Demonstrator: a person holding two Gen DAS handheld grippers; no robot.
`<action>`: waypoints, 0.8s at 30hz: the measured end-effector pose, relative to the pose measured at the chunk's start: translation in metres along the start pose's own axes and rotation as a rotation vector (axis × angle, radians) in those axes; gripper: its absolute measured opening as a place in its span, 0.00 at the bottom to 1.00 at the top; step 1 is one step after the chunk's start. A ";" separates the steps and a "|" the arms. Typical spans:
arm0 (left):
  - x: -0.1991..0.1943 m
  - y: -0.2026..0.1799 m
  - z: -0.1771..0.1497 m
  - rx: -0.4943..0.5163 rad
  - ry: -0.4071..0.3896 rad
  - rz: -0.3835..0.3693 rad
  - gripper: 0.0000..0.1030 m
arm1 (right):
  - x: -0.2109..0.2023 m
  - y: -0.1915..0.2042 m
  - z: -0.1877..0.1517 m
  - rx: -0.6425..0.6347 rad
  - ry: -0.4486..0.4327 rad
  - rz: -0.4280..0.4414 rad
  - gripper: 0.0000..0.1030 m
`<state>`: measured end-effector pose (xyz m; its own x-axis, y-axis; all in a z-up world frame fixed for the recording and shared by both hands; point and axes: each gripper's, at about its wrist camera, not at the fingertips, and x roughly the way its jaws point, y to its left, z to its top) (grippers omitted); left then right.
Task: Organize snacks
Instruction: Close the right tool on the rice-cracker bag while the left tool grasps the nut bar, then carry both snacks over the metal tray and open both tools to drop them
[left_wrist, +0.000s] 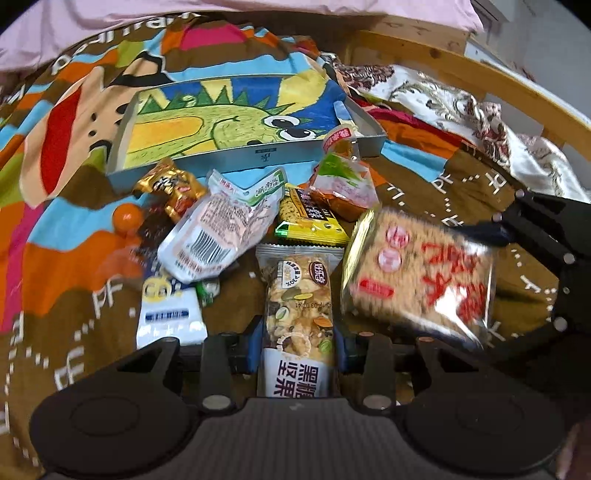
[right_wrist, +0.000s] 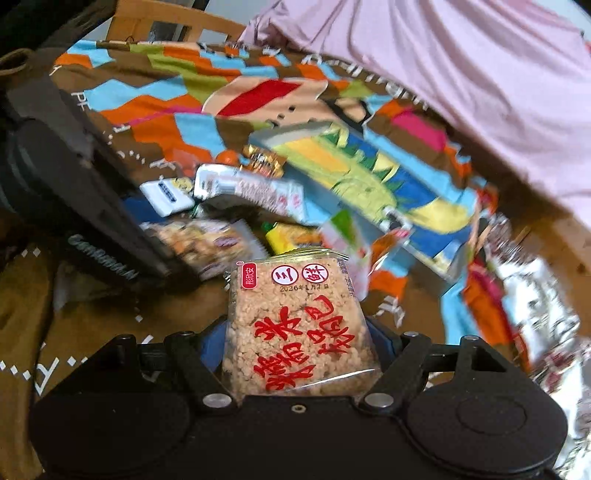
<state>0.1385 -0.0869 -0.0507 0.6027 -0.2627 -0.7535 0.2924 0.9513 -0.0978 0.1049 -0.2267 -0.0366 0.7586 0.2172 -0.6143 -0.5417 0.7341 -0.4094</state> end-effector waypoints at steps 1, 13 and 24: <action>-0.004 -0.001 -0.003 -0.016 -0.002 -0.004 0.39 | -0.002 0.000 0.000 -0.005 -0.014 -0.014 0.75; -0.044 -0.016 -0.012 -0.147 -0.077 -0.005 0.39 | -0.031 -0.014 0.002 0.032 -0.143 -0.162 0.75; -0.045 -0.016 0.050 -0.185 -0.170 0.014 0.39 | -0.006 -0.074 0.033 0.141 -0.249 -0.287 0.75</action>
<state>0.1442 -0.0980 0.0175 0.7262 -0.2579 -0.6373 0.1516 0.9642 -0.2175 0.1523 -0.2612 0.0200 0.9459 0.1269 -0.2987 -0.2530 0.8648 -0.4338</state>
